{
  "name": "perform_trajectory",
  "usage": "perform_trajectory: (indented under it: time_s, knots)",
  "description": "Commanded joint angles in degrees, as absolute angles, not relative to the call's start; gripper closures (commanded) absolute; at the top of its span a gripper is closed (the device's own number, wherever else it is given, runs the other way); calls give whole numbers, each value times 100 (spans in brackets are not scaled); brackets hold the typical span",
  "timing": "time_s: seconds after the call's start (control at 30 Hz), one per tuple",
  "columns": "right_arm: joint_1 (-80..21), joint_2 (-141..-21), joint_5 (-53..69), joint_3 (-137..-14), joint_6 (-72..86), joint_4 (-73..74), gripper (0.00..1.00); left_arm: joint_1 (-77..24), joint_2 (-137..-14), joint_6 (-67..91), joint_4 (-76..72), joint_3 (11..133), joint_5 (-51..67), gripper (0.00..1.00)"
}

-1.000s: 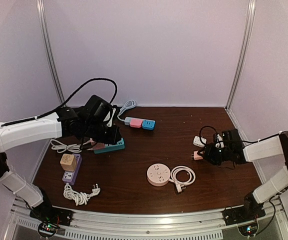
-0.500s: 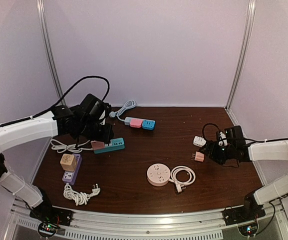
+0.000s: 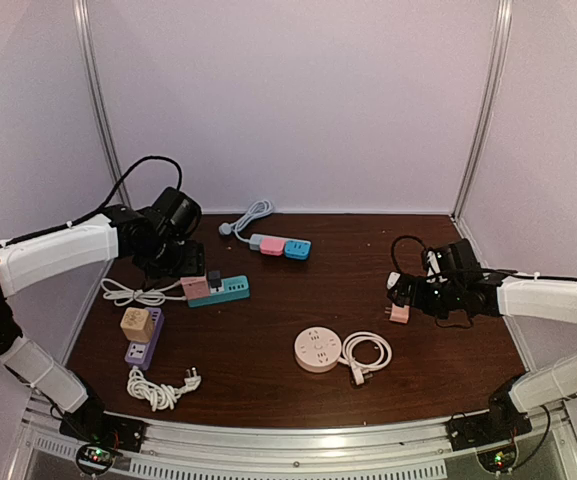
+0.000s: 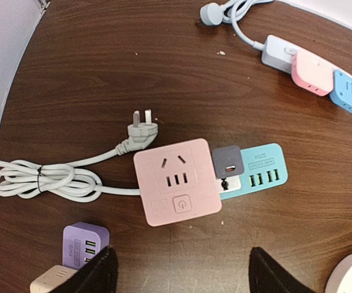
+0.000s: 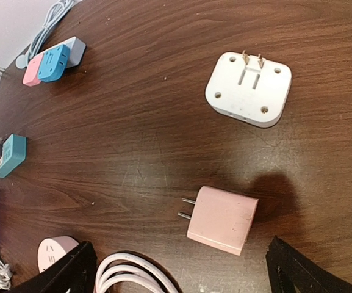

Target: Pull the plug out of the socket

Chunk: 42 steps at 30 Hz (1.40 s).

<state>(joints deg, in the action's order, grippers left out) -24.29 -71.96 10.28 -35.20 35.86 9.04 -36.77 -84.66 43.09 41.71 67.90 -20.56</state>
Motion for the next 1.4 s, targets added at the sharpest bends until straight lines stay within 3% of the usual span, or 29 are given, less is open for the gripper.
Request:
perform_trajectory:
  time_s: [0.0,0.23,0.4,0.83,1.23,1.37]
  knots:
    - [-2800,-7268,393,-3785,3521,1166,1,-3522,-8859,4599,4215,6994,-2315,21]
    - [-3296,-7433,56,-3987,3601,1254,0,-3349,-9557,4700,4254,7465,-2427,10]
    - [-3495,-7485,-64,-4050,3669,1263,0,-3332,-9984,4742,4263,7712,-2501,10]
    - [-3757,-7497,-286,-4066,3767,1314,0,-3087,-10324,4758,4018,7630,-2152,36]
    - [-4117,-7630,-382,-4241,3776,1285,1,-3116,-10252,4159,3764,7326,-1366,67]
    - [-4293,-7800,-390,-4454,3732,1275,2,-3267,-10134,3876,3785,7190,-1155,70]
